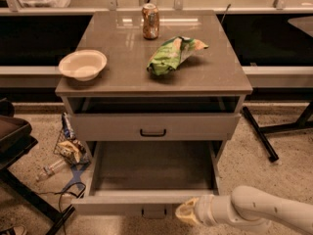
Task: Close middle drawer
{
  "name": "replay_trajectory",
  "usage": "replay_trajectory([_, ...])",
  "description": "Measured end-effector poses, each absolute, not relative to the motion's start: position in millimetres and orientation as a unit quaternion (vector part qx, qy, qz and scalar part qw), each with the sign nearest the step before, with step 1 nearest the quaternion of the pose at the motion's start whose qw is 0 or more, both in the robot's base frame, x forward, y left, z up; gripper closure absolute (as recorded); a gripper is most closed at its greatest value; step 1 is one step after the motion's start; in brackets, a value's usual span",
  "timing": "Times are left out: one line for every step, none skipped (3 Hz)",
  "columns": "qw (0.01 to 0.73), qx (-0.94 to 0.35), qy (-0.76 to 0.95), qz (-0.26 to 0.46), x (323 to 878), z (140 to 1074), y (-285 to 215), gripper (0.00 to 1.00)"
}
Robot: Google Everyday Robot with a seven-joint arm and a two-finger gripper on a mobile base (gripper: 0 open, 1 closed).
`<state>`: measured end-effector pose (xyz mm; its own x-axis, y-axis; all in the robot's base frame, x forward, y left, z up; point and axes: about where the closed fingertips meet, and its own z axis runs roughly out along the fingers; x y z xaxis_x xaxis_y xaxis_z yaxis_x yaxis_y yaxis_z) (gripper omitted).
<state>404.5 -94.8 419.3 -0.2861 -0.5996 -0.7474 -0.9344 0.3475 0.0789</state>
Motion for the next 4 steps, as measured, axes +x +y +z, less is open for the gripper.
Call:
replay_trajectory([0.317,-0.507,0.757,0.264,403,419,-93,1.0])
replay_trajectory([0.322,-0.508,0.756,0.259,435,426,-89,1.0])
replay_trajectory([0.329,-0.507,0.757,0.248,508,438,-79,1.0])
replay_trajectory([0.329,-0.507,0.757,0.248,508,438,-79,1.0])
